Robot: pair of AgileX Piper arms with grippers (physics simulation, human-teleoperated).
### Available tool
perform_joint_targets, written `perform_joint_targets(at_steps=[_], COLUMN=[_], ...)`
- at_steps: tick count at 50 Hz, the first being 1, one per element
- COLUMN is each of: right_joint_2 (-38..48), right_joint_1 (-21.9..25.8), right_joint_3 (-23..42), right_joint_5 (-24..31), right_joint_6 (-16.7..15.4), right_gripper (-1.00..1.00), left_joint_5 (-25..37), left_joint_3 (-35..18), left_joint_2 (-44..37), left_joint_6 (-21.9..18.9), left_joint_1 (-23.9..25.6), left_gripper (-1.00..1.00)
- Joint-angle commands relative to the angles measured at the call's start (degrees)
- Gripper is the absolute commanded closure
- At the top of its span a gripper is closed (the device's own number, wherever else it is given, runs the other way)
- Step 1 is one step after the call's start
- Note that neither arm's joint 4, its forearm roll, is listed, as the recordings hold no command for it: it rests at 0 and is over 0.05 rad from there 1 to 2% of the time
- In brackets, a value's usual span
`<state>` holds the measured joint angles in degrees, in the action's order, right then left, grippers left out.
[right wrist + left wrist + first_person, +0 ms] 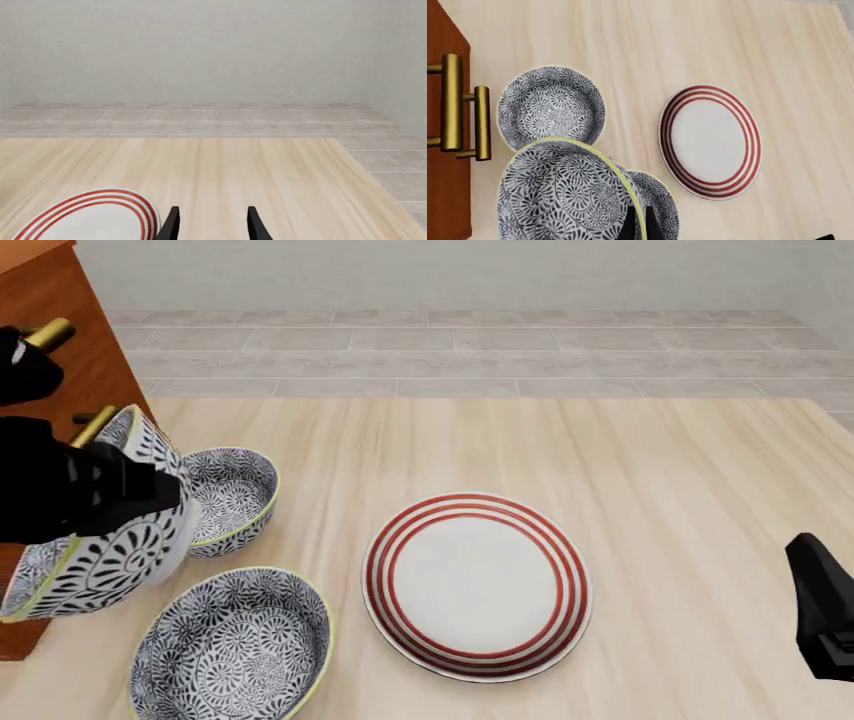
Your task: Put the bowl at the front on the plate.
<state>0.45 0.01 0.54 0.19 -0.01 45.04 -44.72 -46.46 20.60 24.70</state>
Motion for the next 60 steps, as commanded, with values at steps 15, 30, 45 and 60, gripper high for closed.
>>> perform_joint_targets(at_steps=[15, 30, 45, 60], right_joint_2=[-0.06, -0.07, -0.07, -0.05], right_joint_1=[0.00, 0.01, 0.00, -0.01], right_joint_3=[-0.15, -0.15, -0.15, -0.15], right_joint_5=[-0.10, -0.10, -0.10, -0.09], right_joint_6=[0.00, 0.00, -0.01, 0.00], right_gripper=[-1.00, -1.00, -1.00, -1.00], left_joint_5=[-1.40, -2.89, -2.86, -4.96], left_joint_3=[-9.00, -13.00, -17.57, -20.22], left_joint_2=[-9.78, -16.01, -22.51, -29.07], left_joint_6=[-11.43, -12.78, -16.46, -17.80], left_joint_1=[5.35, 10.43, 15.42, 21.34], left_gripper=[1.00, 1.00, 1.00, 1.00])
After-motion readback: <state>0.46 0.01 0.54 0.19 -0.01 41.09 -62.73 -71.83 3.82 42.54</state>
